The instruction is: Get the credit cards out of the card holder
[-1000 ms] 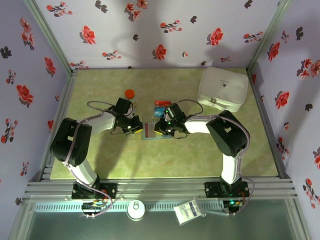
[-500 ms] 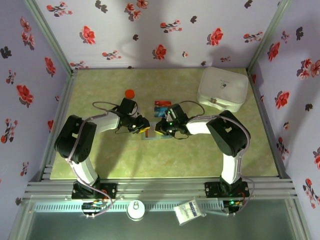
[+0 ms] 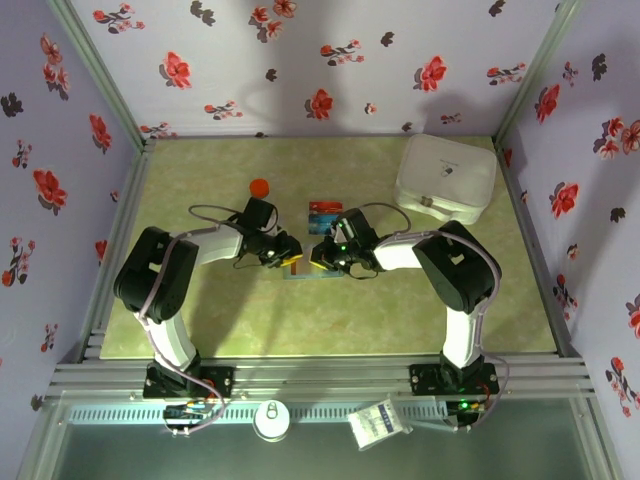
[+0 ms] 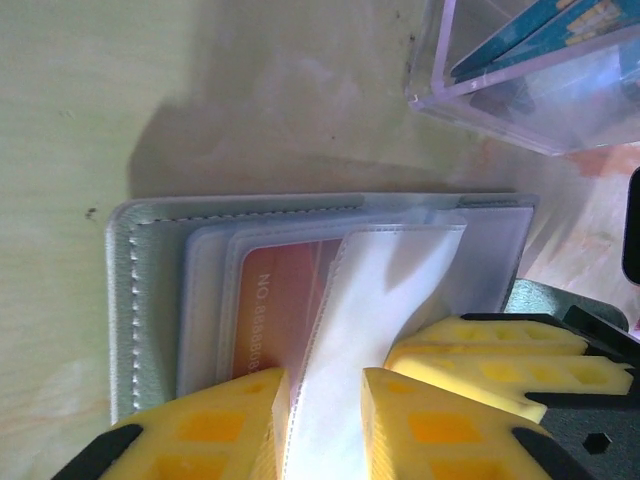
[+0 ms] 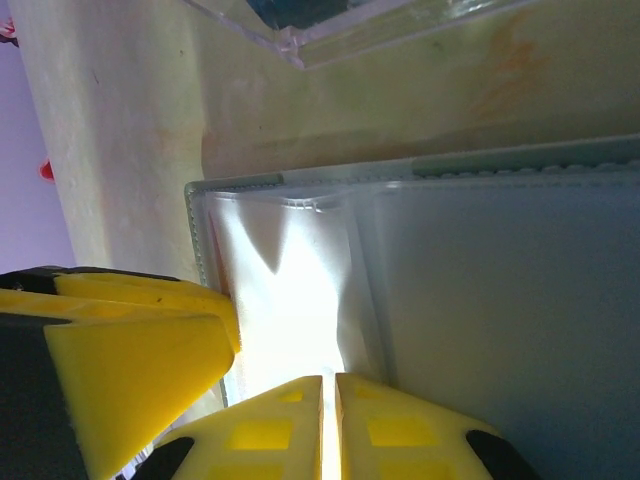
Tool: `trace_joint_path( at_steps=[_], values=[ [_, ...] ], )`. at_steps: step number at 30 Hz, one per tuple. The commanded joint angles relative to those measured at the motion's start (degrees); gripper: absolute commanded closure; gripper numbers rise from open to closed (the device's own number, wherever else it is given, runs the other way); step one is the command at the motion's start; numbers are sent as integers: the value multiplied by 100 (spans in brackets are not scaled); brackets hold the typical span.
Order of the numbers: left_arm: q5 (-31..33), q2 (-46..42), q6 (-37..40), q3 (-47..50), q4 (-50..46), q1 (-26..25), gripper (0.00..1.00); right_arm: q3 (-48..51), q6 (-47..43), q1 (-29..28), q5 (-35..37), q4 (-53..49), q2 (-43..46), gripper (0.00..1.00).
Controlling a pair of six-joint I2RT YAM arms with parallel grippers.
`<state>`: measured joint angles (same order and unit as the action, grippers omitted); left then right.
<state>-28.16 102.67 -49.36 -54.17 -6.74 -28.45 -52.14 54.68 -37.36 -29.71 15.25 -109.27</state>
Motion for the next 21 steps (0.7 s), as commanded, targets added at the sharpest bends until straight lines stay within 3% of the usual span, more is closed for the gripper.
trace_joint_path(
  at_steps=[1,10,21],
  values=[
    [-109,125,-100,-133,50,-78,76,142,52,46,70,-96,-27,87],
    [-127,-61,-169,-164,50,-112,85,214,71,45,92,-5,295,84],
    [-84,-143,-257,-404,-44,-362,85,194,-562,214,762,-1319,1306,83]
  ],
)
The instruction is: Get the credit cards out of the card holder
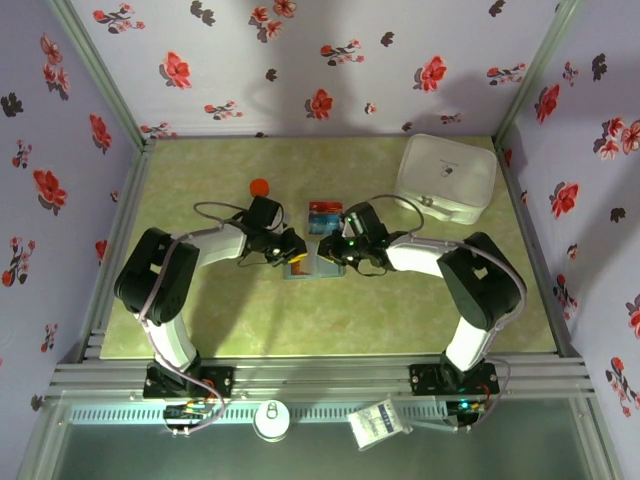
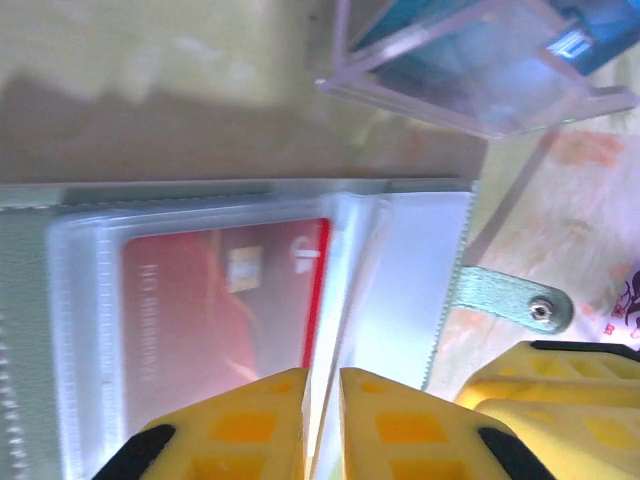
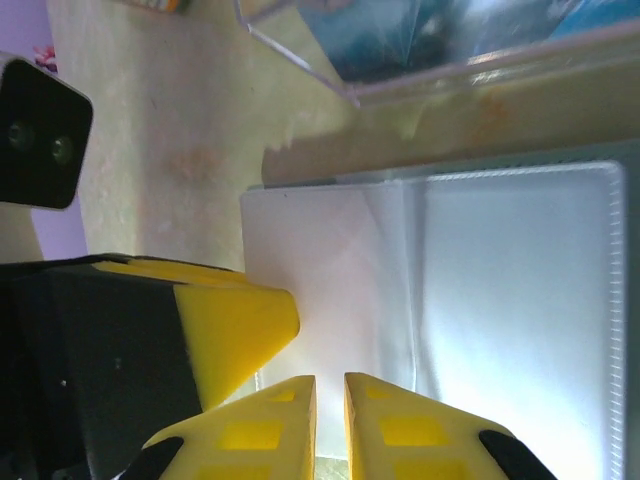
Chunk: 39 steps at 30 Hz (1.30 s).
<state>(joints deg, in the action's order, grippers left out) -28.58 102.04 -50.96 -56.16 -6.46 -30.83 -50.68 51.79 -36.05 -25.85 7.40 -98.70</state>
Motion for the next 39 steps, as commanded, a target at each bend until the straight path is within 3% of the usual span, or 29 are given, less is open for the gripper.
trace_joint_path(
  at_steps=[1,10,21,39],
  values=[
    [-45,-39,-118,-240,-66,-166,85,47,-321,106,437,-638,340,83],
    [-62,391,-161,-656,-91,-439,85,203,-485,265,708,-1073,816,84],
    [-130,779,-154,-1119,-185,-627,76,304,-582,301,844,-1385,1079,83],
    [-118,479,134,-1080,-480,-392,69,-13,-442,193,651,-1401,760,79]
  ],
)
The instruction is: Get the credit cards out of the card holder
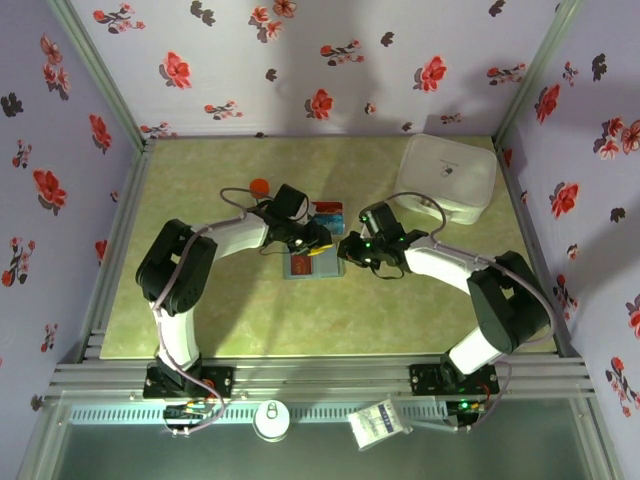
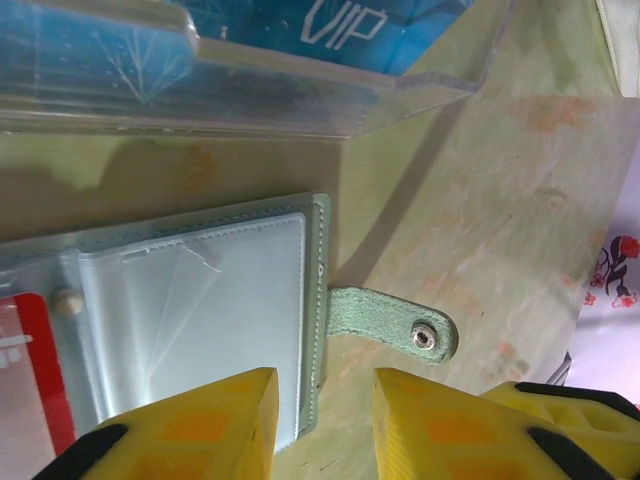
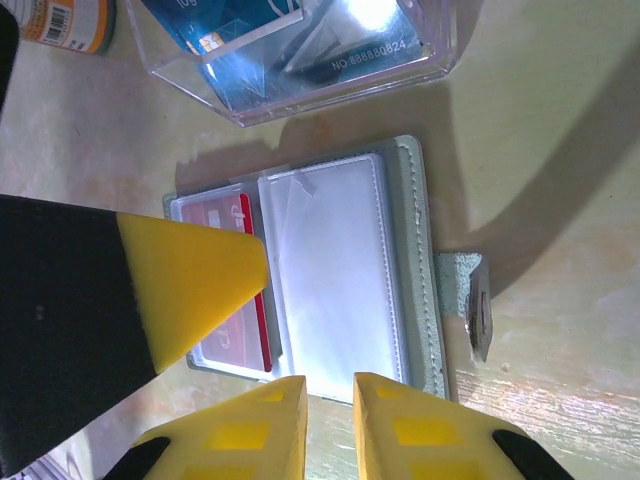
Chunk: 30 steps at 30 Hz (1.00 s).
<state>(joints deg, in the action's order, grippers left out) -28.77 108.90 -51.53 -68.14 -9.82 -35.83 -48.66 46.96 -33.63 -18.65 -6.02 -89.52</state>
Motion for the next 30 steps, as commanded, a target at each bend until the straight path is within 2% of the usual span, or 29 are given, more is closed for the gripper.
trace_joint_path(
  at_steps=[1,14,22,30],
  values=[
    [-97,-257,191,183,-127,152,69,-264,50,-80,-72,-61,-223,79],
    [-103,-1117,292,1357,59,775,71,-1196,85,-612,-188,-121,-1276,79],
    [-117,-1372,307,1794,156,998,73,-1556,109,-742,-281,-111,-1732,79],
    [-157,-1156,388,1771,183,1043,88,-1634,95,-750,-339,-102,-1920,79]
  ],
)
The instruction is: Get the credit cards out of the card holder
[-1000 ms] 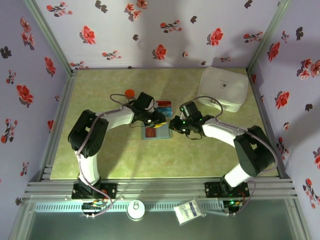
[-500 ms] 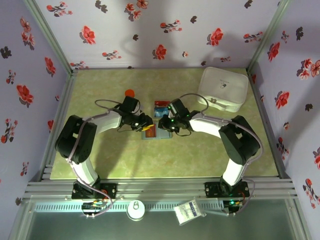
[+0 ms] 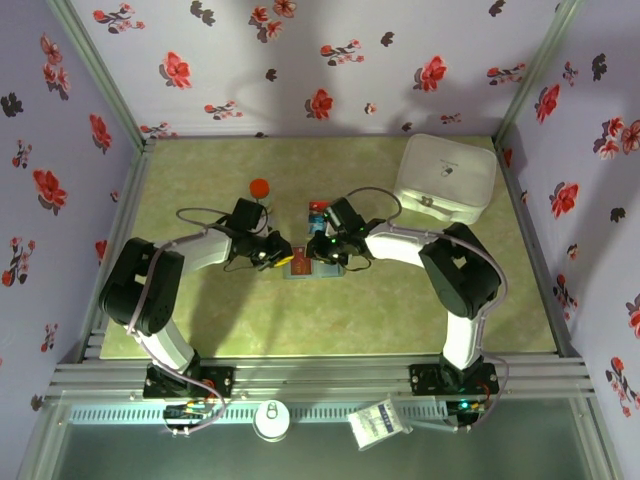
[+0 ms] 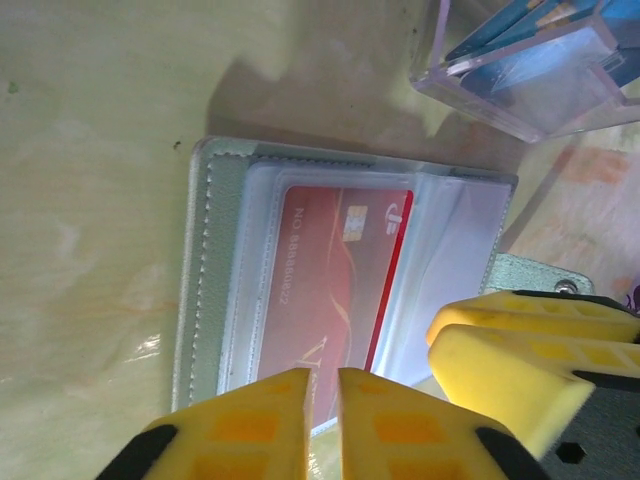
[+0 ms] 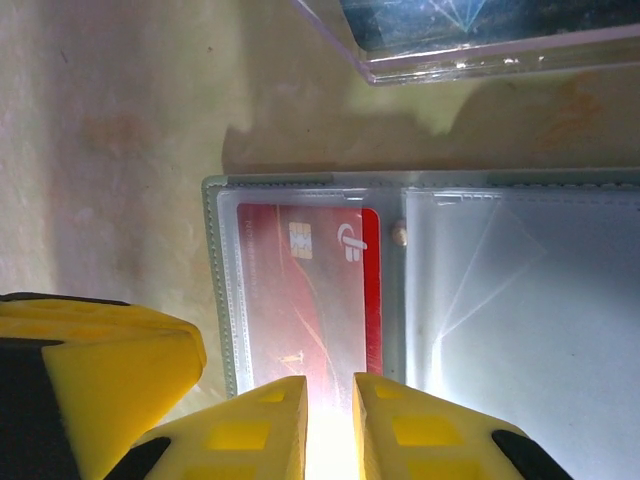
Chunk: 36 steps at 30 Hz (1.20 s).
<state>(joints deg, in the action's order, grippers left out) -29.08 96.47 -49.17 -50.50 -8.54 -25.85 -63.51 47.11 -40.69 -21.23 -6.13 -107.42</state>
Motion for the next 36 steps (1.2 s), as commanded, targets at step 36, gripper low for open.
trace_joint_path(
  at_steps=[36],
  values=[
    [202,542,491,-149,-350,66,100,-386,13,-45,-590,237,-643,82]
  ],
)
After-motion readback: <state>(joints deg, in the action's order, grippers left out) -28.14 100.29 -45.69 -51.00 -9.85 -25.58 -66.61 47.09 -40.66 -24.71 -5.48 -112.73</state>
